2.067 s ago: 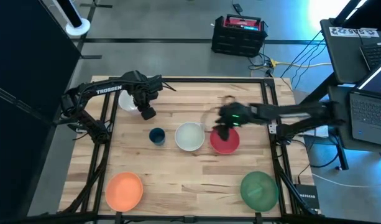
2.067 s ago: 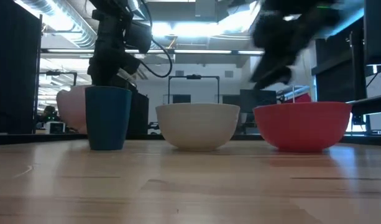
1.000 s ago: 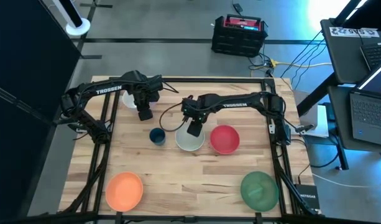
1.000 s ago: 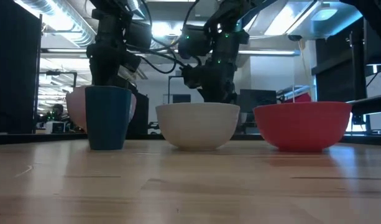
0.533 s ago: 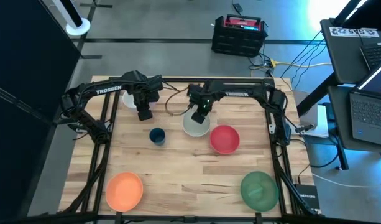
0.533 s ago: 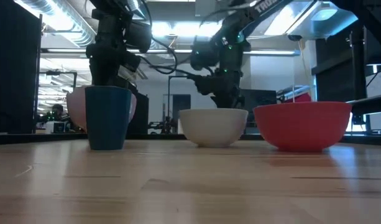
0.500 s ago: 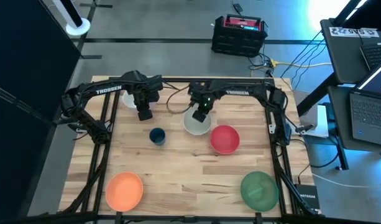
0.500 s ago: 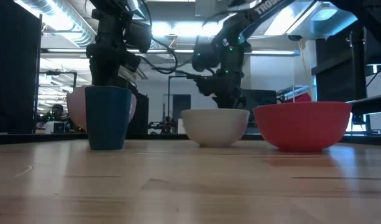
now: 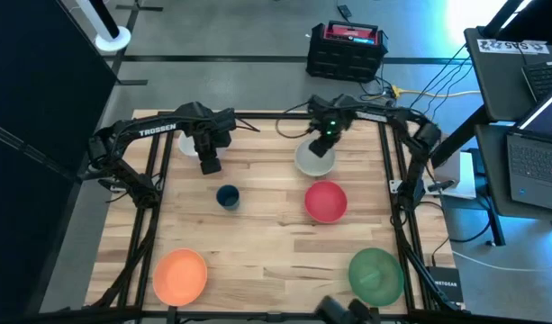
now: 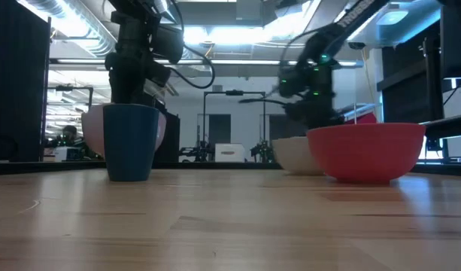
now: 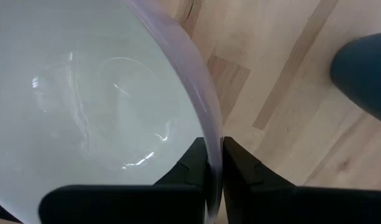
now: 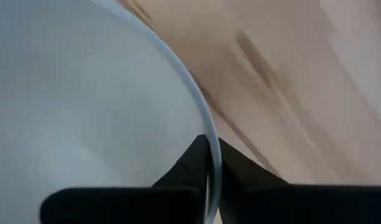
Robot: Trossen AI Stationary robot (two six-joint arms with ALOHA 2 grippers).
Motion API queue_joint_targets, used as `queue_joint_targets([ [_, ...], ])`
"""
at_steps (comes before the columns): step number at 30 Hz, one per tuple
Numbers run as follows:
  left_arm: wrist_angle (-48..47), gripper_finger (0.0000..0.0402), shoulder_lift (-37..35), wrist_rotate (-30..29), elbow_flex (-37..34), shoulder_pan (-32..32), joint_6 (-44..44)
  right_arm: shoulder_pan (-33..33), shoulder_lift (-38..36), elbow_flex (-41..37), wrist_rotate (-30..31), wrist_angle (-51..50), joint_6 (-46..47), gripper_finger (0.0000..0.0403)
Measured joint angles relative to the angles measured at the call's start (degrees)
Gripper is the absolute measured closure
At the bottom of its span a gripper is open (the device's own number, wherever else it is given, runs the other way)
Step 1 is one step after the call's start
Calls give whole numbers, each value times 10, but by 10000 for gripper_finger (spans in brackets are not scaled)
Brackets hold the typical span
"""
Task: Nest bowls inside each other
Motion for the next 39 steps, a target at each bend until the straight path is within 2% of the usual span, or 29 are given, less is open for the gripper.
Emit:
queue_joint_targets([
  [8, 25, 400, 0, 17, 0, -2, -1, -43, -97, -136, -26, 54, 3, 403],
  [14, 41, 400, 0, 17, 0, -11, -1, -57, -113, -169, -46, 48, 22, 391],
  [18, 58, 400, 0, 18, 0, -33, -3, -56, -113, -172, -42, 34, 18, 342],
  [32, 153, 400, 57, 21, 34, -127, -25, -56, -189, -170, -35, 63, 14, 172],
  [39, 154, 400, 125, 17, 129, -159, -7, -56, -231, -170, -41, 67, 15, 164],
])
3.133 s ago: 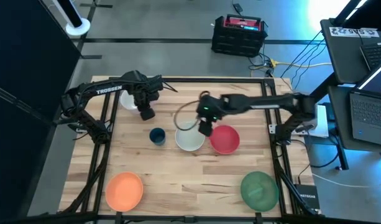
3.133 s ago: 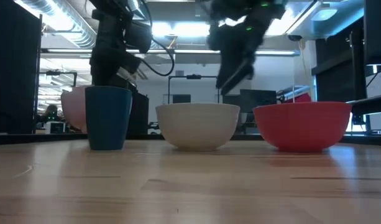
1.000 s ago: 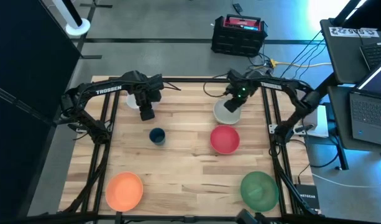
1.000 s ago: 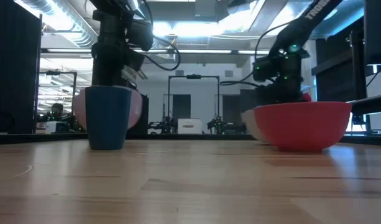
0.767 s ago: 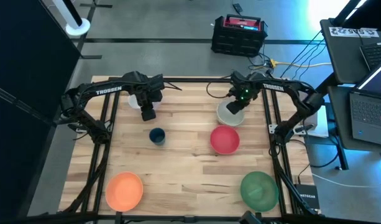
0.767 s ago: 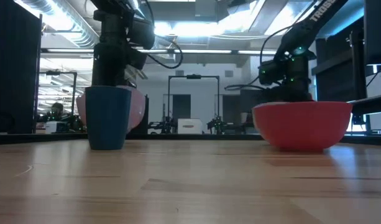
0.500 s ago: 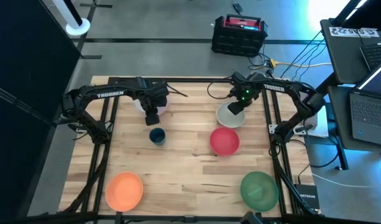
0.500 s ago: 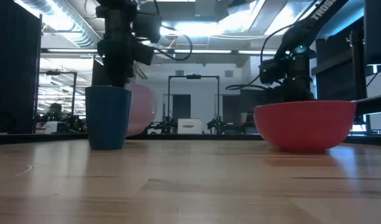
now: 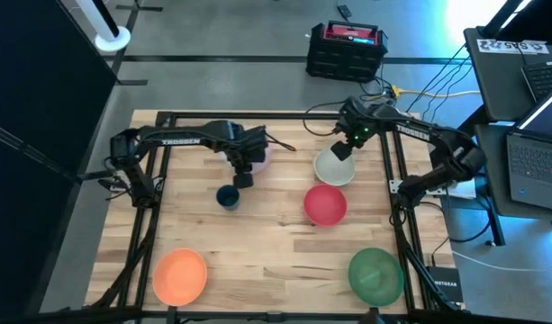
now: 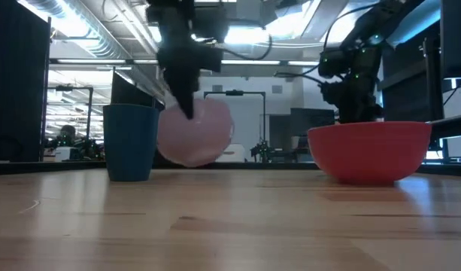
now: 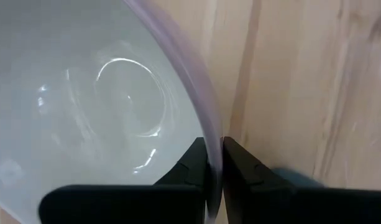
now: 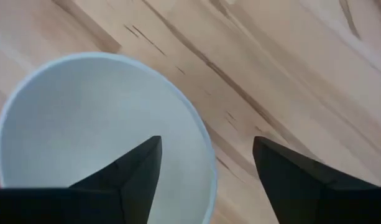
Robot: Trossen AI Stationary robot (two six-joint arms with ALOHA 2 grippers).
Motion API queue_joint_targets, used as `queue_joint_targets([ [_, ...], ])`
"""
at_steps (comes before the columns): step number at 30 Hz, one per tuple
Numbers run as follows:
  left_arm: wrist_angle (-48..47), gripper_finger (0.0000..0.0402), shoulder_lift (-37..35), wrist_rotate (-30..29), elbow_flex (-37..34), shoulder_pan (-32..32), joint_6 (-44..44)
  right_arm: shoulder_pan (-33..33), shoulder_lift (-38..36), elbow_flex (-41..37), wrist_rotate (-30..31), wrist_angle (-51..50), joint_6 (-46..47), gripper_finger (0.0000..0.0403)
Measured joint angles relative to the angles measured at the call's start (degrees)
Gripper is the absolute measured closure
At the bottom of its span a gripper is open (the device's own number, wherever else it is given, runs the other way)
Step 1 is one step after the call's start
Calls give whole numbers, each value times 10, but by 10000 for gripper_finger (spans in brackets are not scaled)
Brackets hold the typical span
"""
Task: Nest bowls inside each other
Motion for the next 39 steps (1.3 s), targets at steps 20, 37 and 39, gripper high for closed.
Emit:
queue_joint_targets([
  [20, -115, 400, 171, -46, 172, -172, -2, 0, -64, 0, -25, 6, -49, 164],
  [37, -81, 317, 194, -61, 179, -200, 19, 0, -71, 0, -26, 15, -70, 164],
  [39, -86, 303, 194, -62, 184, -199, 16, 0, -72, 0, -27, 15, -71, 164],
])
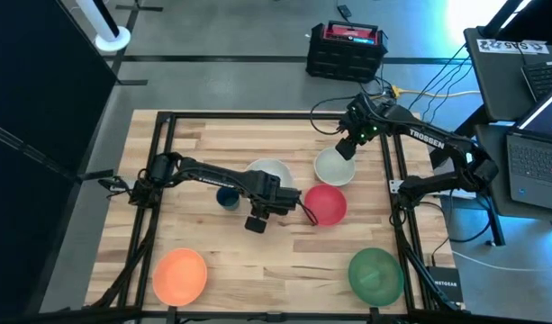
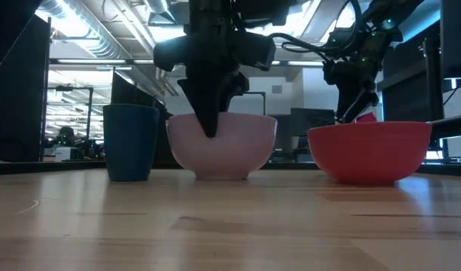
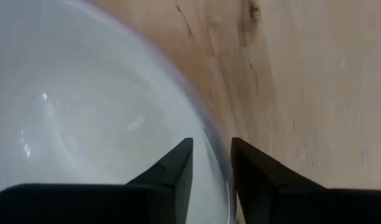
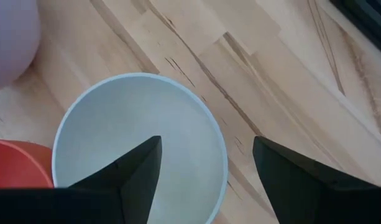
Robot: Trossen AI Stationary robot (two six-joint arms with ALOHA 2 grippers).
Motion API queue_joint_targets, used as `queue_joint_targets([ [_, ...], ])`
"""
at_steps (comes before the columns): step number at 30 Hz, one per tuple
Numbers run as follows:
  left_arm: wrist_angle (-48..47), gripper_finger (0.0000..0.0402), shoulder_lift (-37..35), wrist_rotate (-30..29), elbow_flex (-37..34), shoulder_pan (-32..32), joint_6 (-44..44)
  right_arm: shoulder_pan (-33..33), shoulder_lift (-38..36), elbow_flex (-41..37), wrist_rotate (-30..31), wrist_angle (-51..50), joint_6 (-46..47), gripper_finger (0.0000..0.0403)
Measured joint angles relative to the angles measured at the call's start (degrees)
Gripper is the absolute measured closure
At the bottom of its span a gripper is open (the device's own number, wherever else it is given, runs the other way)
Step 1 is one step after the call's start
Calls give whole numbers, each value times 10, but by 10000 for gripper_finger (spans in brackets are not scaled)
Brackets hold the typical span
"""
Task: Nest bowls inside each other
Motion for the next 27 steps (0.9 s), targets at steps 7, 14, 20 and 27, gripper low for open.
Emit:
queue_joint_targets([
  [7, -70, 286, -6, -22, 96, 2, -16, 3, -16, 0, -53, 1, -27, 164],
  [14, -143, 270, -12, -44, 194, 3, -31, 6, -33, 1, -107, 3, -56, 164],
  [20, -203, 270, -73, -44, 203, -2, -75, 79, -114, 1, -179, -65, -75, 164],
  [27, -231, 270, -165, -83, 202, -1, -95, 351, -230, 1, -87, -176, 159, 164],
])
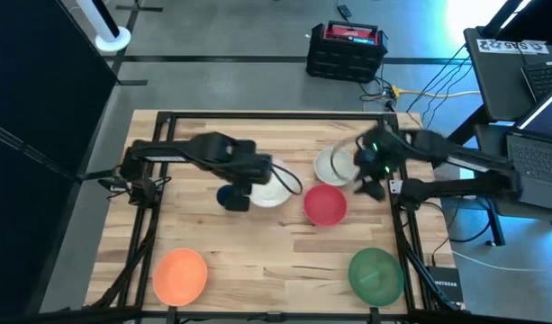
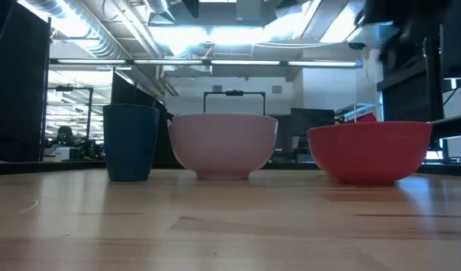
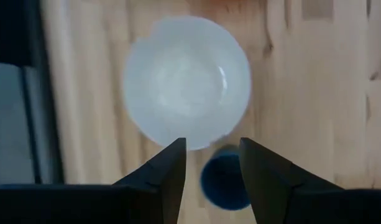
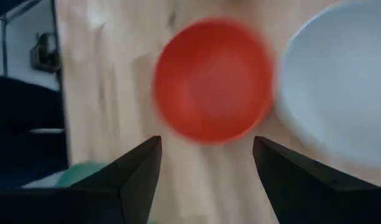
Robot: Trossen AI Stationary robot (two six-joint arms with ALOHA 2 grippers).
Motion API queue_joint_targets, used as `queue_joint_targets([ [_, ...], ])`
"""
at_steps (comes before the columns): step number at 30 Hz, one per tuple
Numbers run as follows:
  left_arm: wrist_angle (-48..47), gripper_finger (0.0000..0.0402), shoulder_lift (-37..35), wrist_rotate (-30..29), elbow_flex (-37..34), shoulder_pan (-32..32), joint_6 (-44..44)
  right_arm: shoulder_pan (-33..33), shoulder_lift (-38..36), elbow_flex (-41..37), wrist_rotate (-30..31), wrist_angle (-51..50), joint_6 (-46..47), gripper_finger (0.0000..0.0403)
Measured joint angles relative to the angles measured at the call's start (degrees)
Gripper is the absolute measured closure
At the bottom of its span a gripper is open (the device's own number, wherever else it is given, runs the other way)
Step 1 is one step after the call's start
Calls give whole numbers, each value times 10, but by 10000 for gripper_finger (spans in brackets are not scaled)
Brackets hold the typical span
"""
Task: Nest bowls inside each other
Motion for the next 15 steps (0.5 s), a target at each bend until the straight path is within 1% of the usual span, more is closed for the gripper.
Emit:
queue_joint_targets([
  [3, 0, 270, -40, -25, 0, 0, 1, 149, -19, 0, 84, -18, 148, 164],
  [15, -2, 270, -158, -31, 0, -1, -27, 527, 133, -20, 174, 32, 452, 179],
])
